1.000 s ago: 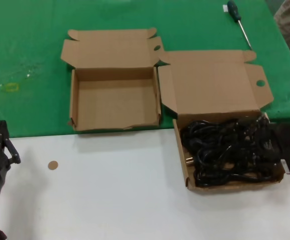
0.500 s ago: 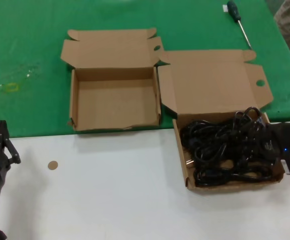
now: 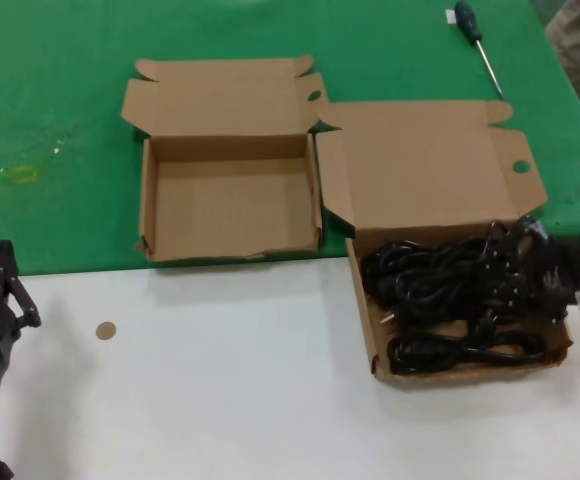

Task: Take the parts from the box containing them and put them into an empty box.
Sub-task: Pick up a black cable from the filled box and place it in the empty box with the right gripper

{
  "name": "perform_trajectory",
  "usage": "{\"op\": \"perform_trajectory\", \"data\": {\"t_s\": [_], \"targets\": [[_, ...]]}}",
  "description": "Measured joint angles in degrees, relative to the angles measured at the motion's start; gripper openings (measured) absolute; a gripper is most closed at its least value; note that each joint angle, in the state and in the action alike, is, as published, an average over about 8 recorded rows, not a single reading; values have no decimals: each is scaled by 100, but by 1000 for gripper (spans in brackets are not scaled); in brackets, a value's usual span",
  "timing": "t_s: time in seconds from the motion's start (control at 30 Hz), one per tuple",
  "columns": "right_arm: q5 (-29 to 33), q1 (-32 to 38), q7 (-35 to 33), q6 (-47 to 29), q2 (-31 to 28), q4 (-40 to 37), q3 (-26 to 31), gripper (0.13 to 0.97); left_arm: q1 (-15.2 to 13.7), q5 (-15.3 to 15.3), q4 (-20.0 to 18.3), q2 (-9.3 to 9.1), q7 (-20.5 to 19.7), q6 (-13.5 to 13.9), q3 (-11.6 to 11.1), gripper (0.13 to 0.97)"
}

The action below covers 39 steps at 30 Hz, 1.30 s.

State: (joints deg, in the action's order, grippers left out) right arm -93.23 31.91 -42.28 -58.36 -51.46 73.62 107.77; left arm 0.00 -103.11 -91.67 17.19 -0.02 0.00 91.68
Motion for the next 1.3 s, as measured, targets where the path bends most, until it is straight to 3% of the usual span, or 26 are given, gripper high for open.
{"op": "perform_trajectory", "data": {"t_s": [0.27, 0.5, 0.97, 1.3], "targets": [[-18, 260, 803, -139, -105, 279, -26, 197, 0, 0, 0, 0, 0, 0, 0, 152], [123, 733, 1183, -184, 142, 303, 119, 196, 0, 0, 0, 0, 0, 0, 0, 152], [748, 1548, 1602, 270, 1461, -74, 769, 194, 0, 0, 0, 0, 0, 0, 0, 152], [1138, 2012, 1467, 748, 2519, -901, 1202, 194, 0, 0, 0, 0, 0, 0, 0, 152]]}}
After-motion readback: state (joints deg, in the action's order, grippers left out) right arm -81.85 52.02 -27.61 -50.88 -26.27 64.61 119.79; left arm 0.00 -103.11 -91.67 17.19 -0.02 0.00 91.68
